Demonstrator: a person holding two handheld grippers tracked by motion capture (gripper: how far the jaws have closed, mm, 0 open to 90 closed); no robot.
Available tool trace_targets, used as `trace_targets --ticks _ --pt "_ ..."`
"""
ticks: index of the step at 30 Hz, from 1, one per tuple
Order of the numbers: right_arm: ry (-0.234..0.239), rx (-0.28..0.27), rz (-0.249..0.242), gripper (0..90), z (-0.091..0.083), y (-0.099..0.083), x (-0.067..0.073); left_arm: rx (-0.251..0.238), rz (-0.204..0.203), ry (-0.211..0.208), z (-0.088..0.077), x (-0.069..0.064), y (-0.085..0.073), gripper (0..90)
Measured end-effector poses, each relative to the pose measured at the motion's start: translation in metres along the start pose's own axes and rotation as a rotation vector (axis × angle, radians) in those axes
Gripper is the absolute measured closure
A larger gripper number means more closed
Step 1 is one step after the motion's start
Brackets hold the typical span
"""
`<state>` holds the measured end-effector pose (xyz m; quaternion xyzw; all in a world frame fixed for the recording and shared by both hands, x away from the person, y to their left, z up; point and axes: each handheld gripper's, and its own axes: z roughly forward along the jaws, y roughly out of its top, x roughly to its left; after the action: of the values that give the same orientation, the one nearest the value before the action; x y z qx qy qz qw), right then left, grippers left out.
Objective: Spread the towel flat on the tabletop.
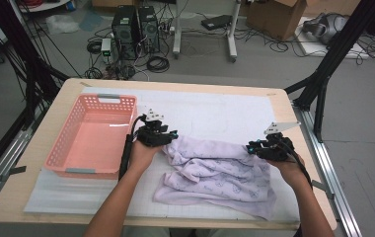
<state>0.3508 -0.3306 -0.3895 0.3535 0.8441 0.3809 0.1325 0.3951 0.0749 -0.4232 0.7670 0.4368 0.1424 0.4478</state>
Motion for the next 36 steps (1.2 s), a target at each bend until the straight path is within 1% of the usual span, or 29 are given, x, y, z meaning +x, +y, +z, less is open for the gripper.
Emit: trace_targets --ticks 1,2,3,6,7,8,10,11,12,13,14,15,16,18,19,20,21,22,23,24,26,27,28,29,31,32,33,34,36 --pt "-0.015 -0.027 0.020 70.1 -0.003 0.001 -0.003 0.025 -0.015 -0.002 0.004 0.002 -0.002 54.2" --pt "-0.031 -0.048 0.045 68.1 -0.005 0.002 -0.006 0.052 -0.015 -0.008 0.007 0.003 -0.004 54.1" --pt "-0.053 -0.056 0.068 67.2 -0.006 0.004 -0.010 0.076 -0.016 -0.027 0.011 0.002 -0.006 54.3" --pt "-0.101 -0.051 0.129 61.3 -0.003 0.008 -0.023 0.116 0.001 -0.059 0.019 -0.003 -0.009 54.6" --pt "-0.105 -0.043 0.149 60.6 0.000 0.009 -0.027 0.126 0.008 -0.066 0.021 -0.005 -0.009 54.5" --pt "-0.107 -0.022 0.156 59.1 0.005 0.010 -0.030 0.129 0.022 -0.064 0.023 -0.007 -0.010 53.1" --pt "-0.066 0.040 0.176 56.7 0.019 0.010 -0.035 0.129 0.046 -0.052 0.024 -0.010 -0.010 51.2" --pt "-0.049 0.092 0.171 55.2 0.027 0.009 -0.036 0.129 0.053 -0.050 0.024 -0.011 -0.010 51.3" --pt "-0.020 0.143 0.166 54.0 0.035 0.008 -0.035 0.131 0.067 -0.045 0.024 -0.011 -0.010 52.2" --pt "0.003 0.190 0.158 53.5 0.043 0.007 -0.034 0.136 0.086 -0.039 0.023 -0.012 -0.010 55.3" --pt "0.035 0.222 0.147 54.3 0.049 0.006 -0.032 0.151 0.105 -0.047 0.022 -0.012 -0.010 67.6" --pt "0.068 0.239 0.140 57.6 0.054 0.005 -0.030 0.160 0.099 -0.078 0.021 -0.012 -0.011 83.0" --pt "0.079 0.246 0.131 62.2 0.056 0.006 -0.028 0.164 0.102 -0.082 0.021 -0.011 -0.010 84.8" --pt "0.125 0.250 0.118 78.3 0.057 0.006 -0.025 0.159 0.103 -0.079 0.020 -0.010 -0.009 86.0" --pt "0.159 0.254 0.114 84.5 0.057 0.006 -0.025 0.137 0.096 -0.067 0.020 -0.010 -0.009 86.2" --pt "0.166 0.262 0.087 87.6 0.057 0.007 -0.025 0.116 0.090 -0.049 0.019 -0.009 -0.008 86.3" --pt "0.149 0.259 0.050 88.1 0.056 0.009 -0.024 0.087 0.091 -0.027 0.018 -0.008 -0.006 86.4" --pt "0.115 0.249 0.032 88.6 0.055 0.010 -0.024 0.054 0.094 0.000 0.016 -0.007 -0.005 86.5" --pt "0.056 0.235 0.011 88.8 0.053 0.013 -0.024 0.019 0.089 0.025 0.015 -0.006 -0.003 86.6" --pt "0.005 0.205 -0.013 88.8 0.051 0.015 -0.025 -0.008 0.089 0.048 0.014 -0.005 0.001 86.6" --pt "-0.080 0.119 -0.050 88.9 0.047 0.021 -0.027 -0.103 0.095 0.099 0.011 -0.004 0.008 86.6" --pt "-0.126 0.089 -0.066 89.0 0.046 0.025 -0.029 -0.146 0.104 0.130 0.009 -0.004 0.010 86.6" --pt "-0.156 0.073 -0.080 89.1 0.046 0.028 -0.030 -0.176 0.107 0.172 0.009 -0.002 0.015 86.5" --pt "-0.207 0.046 -0.112 89.3 0.048 0.031 -0.031 -0.191 0.091 0.190 0.010 0.002 0.019 86.5" --pt "-0.278 0.019 -0.147 89.5 0.051 0.036 -0.034 -0.221 0.047 0.208 0.012 0.008 0.028 86.4" --pt "-0.315 -0.003 -0.152 89.5 0.052 0.038 -0.035 -0.235 0.033 0.211 0.012 0.011 0.032 86.4" --pt "-0.355 -0.033 -0.152 89.5 0.053 0.040 -0.037 -0.242 0.029 0.214 0.013 0.012 0.036 86.4" --pt "-0.382 -0.066 -0.135 89.6 0.053 0.043 -0.039 -0.248 0.035 0.217 0.014 0.013 0.039 86.4" --pt "-0.449 -0.128 -0.098 89.6 0.052 0.048 -0.044 -0.285 0.057 0.214 0.014 0.012 0.045 86.3"
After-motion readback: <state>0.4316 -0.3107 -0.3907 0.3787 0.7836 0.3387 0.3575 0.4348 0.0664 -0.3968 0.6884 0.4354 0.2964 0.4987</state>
